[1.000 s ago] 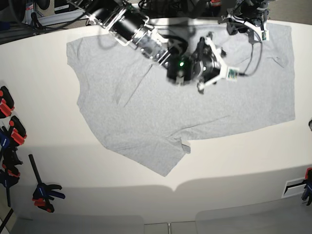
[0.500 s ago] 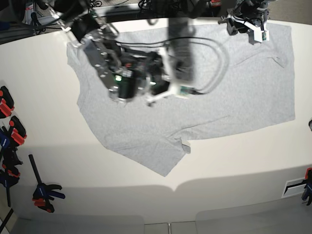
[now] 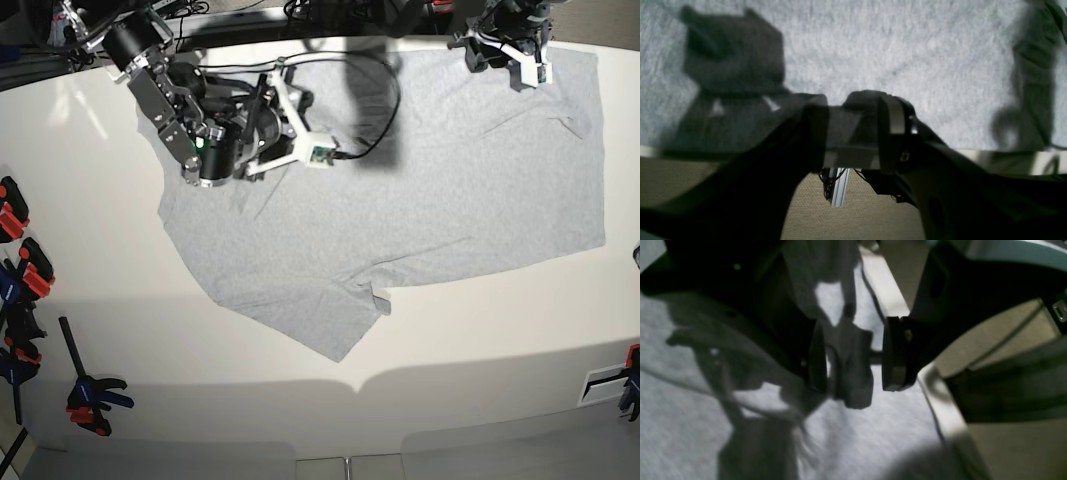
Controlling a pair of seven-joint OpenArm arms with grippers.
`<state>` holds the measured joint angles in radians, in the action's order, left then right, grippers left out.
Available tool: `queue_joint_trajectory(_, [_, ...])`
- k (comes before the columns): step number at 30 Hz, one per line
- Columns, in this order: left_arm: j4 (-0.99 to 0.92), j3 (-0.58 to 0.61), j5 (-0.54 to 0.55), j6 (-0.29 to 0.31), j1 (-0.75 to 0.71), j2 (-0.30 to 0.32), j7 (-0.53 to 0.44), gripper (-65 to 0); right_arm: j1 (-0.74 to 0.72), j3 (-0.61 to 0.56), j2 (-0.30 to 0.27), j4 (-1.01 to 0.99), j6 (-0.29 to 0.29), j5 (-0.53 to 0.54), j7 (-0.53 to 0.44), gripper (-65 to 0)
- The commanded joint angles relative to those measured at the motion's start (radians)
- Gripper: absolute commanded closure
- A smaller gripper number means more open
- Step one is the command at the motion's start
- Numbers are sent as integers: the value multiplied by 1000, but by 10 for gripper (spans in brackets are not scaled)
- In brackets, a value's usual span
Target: Fold the T-shirt properly
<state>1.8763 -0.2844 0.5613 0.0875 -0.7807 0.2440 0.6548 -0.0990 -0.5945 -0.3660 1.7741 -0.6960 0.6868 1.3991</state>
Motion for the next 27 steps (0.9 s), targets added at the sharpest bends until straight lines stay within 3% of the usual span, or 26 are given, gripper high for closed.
queue_joint_trajectory(1, [1, -3, -21, -8, -14, 3, 29, -230, -15, 5, -12, 15, -2, -10, -26, -261])
queue_joint_trajectory(7, [1, -3, -40, -8, -14, 3, 25, -230, -20, 5, -21, 15, -2, -283, -251, -261])
queue_joint_trajectory(10, [1, -3, -40, -8, -14, 3, 26, -230, -20, 5, -2, 15, -2, -418, -405, -261])
queue_joint_trajectory(14, [1, -3, -40, -8, -14, 3, 26, -230, -23, 5, 51, 15, 3, -599, -536, -261])
queue_joint_trajectory(19, [1, -3, -40, -8, -14, 3, 26, -230, -24, 5, 124, 15, 215, -819, -625, -261])
queue_joint_trajectory(22, [1, -3, -40, -8, -14, 3, 26, -230, -26, 5, 133, 18, 214, -755, -594, -261])
queue_joint_trajectory(25, [1, -3, -40, -8, -14, 3, 26, -230, -25, 5, 112, 31, 64, -536, -447, -261])
queue_joint_trajectory(27, [1, -3, -40, -8, -14, 3, 26, -230, -25, 5, 80, 46, -2, -381, -345, -261])
